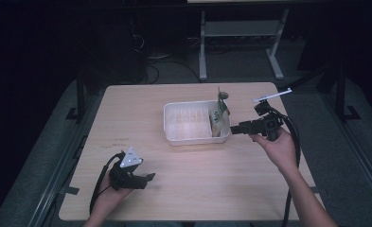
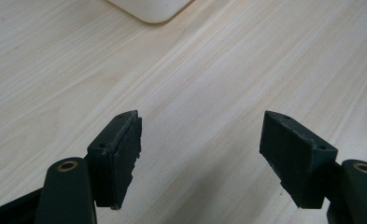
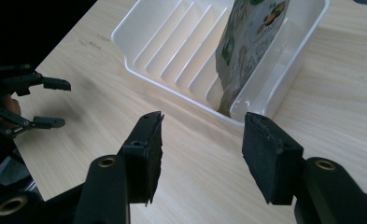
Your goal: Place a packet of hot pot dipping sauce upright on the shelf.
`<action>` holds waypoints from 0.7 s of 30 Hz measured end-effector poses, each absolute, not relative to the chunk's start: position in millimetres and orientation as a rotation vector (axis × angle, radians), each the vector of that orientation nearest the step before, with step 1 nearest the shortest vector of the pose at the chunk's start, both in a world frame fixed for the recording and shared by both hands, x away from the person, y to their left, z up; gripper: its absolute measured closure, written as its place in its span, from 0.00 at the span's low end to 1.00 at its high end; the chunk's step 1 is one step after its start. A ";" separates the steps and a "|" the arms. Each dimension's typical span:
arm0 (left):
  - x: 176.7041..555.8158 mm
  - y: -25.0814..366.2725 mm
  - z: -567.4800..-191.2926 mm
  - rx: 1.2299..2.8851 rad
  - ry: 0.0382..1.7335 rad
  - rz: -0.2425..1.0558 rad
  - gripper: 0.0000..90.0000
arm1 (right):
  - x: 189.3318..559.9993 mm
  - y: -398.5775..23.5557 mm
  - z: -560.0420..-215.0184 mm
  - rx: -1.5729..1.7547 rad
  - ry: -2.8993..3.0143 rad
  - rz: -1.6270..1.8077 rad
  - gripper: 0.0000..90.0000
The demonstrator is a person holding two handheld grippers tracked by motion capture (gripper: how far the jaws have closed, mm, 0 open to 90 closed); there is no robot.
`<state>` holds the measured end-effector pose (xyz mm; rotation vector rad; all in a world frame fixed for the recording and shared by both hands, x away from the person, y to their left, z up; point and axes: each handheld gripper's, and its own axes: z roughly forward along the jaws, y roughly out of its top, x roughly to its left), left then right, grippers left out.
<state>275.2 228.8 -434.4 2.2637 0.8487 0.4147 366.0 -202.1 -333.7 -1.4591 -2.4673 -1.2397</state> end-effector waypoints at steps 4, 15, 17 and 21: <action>275.2 228.9 -434.4 2.263 0.850 0.415 0.32 | 359.9 -204.6 -338.1 -1.449 -2.464 -1.250 0.52; 275.0 229.6 -433.9 2.260 0.850 0.418 0.32 | 345.6 -207.3 -353.7 -1.429 -2.460 -1.242 0.51; 274.9 229.6 -433.8 2.259 0.849 0.418 0.32 | 342.8 -207.7 -355.7 -1.428 -2.457 -1.242 0.51; 274.9 229.4 -433.9 2.260 0.848 0.418 0.32 | 337.4 -209.0 -360.3 -1.422 -2.452 -1.245 0.51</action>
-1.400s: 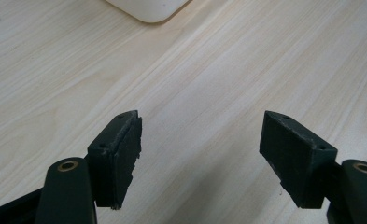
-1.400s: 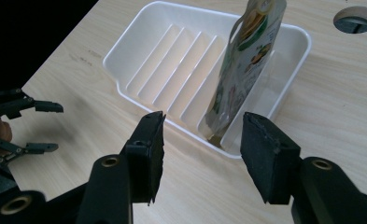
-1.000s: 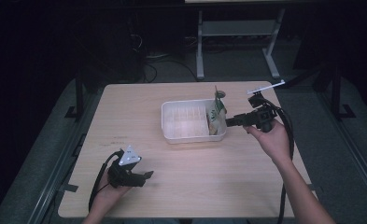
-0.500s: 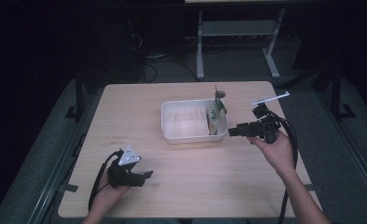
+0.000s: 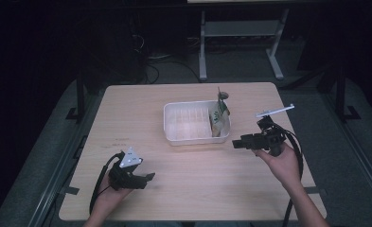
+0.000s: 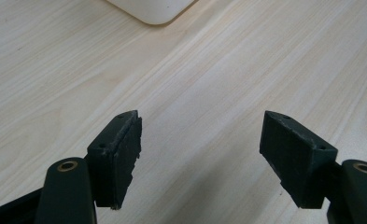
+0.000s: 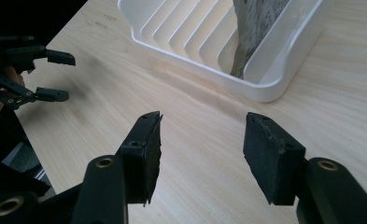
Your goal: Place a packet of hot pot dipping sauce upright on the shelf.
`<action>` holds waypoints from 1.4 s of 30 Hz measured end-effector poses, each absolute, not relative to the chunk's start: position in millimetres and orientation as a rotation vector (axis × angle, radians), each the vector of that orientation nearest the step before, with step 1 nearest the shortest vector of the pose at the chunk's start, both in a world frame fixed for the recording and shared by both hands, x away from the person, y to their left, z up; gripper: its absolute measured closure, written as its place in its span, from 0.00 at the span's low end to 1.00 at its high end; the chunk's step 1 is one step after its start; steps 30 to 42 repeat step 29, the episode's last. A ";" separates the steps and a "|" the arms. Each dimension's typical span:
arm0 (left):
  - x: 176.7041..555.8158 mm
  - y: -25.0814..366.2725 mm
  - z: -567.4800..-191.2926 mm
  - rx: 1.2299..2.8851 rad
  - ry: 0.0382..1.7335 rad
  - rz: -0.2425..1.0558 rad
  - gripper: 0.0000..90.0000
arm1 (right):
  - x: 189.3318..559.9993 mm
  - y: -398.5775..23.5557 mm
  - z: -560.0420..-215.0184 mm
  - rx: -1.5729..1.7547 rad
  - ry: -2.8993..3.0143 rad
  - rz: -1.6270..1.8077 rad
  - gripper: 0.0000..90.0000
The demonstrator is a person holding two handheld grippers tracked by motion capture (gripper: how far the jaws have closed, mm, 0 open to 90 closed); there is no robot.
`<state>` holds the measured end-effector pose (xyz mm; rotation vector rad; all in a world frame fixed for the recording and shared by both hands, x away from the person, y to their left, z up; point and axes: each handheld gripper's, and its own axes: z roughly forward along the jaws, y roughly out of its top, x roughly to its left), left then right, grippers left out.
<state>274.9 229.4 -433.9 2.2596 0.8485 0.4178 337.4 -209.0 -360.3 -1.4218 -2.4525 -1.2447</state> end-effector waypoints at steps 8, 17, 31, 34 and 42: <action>274.7 229.2 -434.0 2.259 0.848 0.420 0.32 | 327.5 -210.7 -370.6 -1.414 -2.447 -1.242 0.50; 274.4 228.7 -434.2 2.259 0.848 0.419 0.32 | 315.3 -212.3 -380.8 -1.401 -2.459 -1.239 0.50; 274.4 227.9 -434.3 2.263 0.841 0.421 0.32 | 290.8 -219.4 -406.1 -1.397 -2.433 -1.277 0.47; 274.4 227.9 -434.3 2.263 0.841 0.421 0.32 | 290.8 -219.4 -406.1 -1.397 -2.433 -1.277 0.47; 274.4 227.9 -434.3 2.263 0.841 0.421 0.32 | 290.8 -219.4 -406.1 -1.397 -2.433 -1.277 0.47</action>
